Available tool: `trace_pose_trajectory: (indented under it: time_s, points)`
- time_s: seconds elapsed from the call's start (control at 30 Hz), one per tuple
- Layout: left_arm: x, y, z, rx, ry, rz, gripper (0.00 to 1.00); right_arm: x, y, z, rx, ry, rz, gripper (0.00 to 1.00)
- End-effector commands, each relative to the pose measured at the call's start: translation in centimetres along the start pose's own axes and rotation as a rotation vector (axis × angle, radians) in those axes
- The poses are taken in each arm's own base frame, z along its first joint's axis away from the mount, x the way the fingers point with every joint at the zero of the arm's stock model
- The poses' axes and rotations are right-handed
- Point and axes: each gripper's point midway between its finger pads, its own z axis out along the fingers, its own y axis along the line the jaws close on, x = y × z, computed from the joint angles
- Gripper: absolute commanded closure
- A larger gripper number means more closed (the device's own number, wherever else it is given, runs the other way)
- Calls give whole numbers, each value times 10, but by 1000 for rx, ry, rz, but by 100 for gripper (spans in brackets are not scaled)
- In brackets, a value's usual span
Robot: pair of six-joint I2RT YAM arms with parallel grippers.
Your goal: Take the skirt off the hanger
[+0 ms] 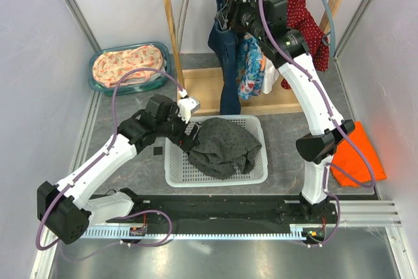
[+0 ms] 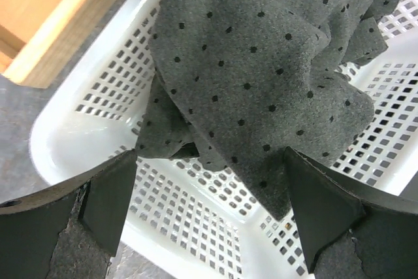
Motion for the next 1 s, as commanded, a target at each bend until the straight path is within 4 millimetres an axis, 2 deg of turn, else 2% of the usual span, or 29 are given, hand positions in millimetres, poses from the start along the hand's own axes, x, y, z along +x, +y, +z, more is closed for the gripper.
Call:
trace_pose_trajectory:
  time_s: [0.0,0.07,0.1,0.13,0.2,0.23,0.37,0.53,0.77,0.83,0.9,0.93,0.97]
  points:
    - [-43,5,-28,-51,-115,87,1,4,-9,0,34,14,-38,46]
    - [-54,7,-36,-69,-137,95,0,1,-11,-2,48,6,-61,59]
    - [-66,7,-44,-78,-165,103,0,-2,-10,-4,54,-4,-72,64]
    - [-69,7,-48,-85,-171,106,0,-9,-7,-9,58,-20,-83,73]
    - [-79,8,-56,-97,-194,111,0,-20,-1,-15,74,-56,-122,86]
    - [-81,8,-57,-98,-197,111,0,-27,2,-20,76,-75,-131,100]
    - [-83,8,-59,-106,-204,109,0,-54,12,-34,58,-150,-151,100]
    - [-77,11,-58,-118,-194,104,0,-91,28,-55,7,-262,-135,100]
    - [-74,12,-58,-130,-193,98,0,-156,41,-105,-27,-448,-113,100]
    - [-76,12,-59,-130,-197,96,0,-162,47,-116,-62,-458,-100,100]
    - [-78,13,-61,-137,-206,95,0,-147,49,-112,-86,-403,-83,100]
    - [-79,13,-62,-140,-209,93,0,-143,51,-116,-100,-388,-76,100]
    - [-84,12,-66,-141,-224,96,1,-127,51,-109,-108,-337,-58,100]
